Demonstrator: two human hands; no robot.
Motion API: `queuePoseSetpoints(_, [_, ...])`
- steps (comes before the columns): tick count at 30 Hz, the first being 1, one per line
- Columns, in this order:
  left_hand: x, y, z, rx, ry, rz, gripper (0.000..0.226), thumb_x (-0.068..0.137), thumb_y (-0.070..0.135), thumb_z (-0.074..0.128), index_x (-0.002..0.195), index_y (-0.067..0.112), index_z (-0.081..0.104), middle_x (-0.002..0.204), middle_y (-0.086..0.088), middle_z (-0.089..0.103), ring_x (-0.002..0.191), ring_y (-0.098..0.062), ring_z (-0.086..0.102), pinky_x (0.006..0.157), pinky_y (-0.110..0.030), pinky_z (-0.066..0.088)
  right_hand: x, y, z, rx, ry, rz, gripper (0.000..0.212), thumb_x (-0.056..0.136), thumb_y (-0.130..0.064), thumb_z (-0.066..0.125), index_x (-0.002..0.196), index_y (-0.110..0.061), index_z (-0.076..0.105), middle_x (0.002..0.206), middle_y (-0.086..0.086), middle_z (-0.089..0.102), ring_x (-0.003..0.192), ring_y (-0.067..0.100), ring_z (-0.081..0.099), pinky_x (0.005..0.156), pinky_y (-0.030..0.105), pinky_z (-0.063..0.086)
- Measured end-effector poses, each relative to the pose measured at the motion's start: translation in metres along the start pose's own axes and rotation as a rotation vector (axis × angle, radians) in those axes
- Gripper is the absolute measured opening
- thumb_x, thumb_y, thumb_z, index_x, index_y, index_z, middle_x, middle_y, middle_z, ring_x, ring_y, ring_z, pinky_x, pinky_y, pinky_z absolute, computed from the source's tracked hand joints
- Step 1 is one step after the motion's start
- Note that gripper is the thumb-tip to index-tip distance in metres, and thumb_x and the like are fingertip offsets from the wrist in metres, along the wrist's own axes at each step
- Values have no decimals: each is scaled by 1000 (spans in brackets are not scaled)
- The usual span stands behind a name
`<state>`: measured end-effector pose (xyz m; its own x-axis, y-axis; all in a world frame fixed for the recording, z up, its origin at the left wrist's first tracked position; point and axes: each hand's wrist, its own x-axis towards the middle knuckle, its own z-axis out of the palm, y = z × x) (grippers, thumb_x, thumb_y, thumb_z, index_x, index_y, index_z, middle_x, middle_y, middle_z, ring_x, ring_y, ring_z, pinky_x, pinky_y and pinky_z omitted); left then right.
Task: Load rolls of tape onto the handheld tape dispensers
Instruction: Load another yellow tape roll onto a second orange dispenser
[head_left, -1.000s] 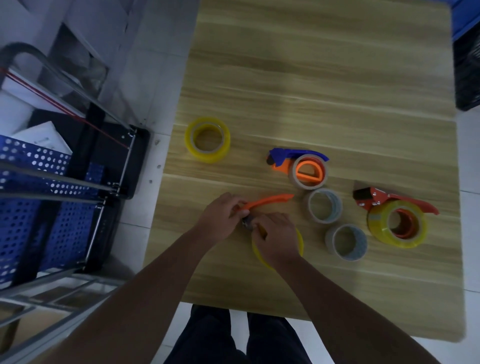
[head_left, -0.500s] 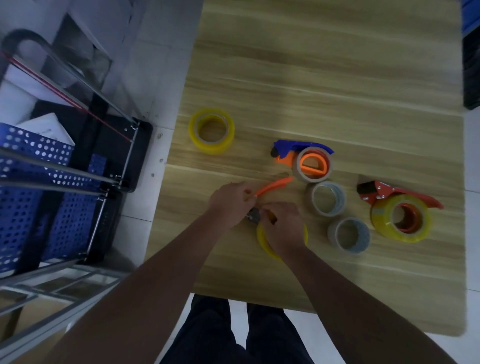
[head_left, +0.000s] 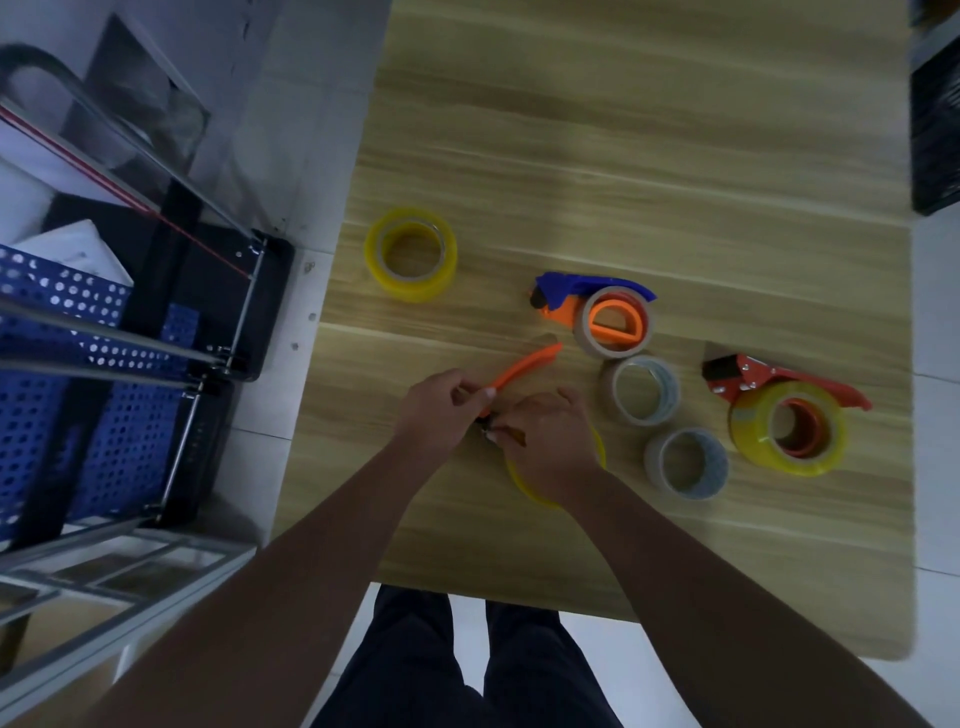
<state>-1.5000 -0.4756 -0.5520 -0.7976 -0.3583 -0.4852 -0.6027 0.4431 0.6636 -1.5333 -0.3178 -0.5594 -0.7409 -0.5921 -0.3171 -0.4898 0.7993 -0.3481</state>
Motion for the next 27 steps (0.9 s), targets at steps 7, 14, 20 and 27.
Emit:
queuePoseSetpoints(7, [-2,0,1,9,19,-11,19,81,44,68,86,25,70,69,8,64,68,-7,60,60,-21,42,3,-10,2,-74,18,29,20,87,-47,57,99,-40,72,106,-12,70,111,18,56,106,49,12])
queuePoseSetpoints(14, [-3,4,3,2,14,-57,19,82,42,67,85,24,69,66,9,61,66,-8,58,55,-18,39,-4,-23,14,37,128,181,14,87,-37,63,92,-30,74,88,2,68,97,26,59,113,47,15])
queuePoseSetpoints(20, [-4,5,3,-17,33,-68,20,82,41,68,87,22,70,64,11,59,66,-9,58,56,-19,39,-9,-24,34,92,317,122,14,81,-31,65,80,-21,75,72,2,62,87,26,59,114,56,9])
queuePoseSetpoints(27, [0,3,3,27,18,-85,20,81,46,66,86,27,68,64,12,57,64,-5,55,56,-21,37,-15,-23,36,46,442,36,6,75,-21,75,79,-21,73,77,1,58,89,23,49,108,70,20])
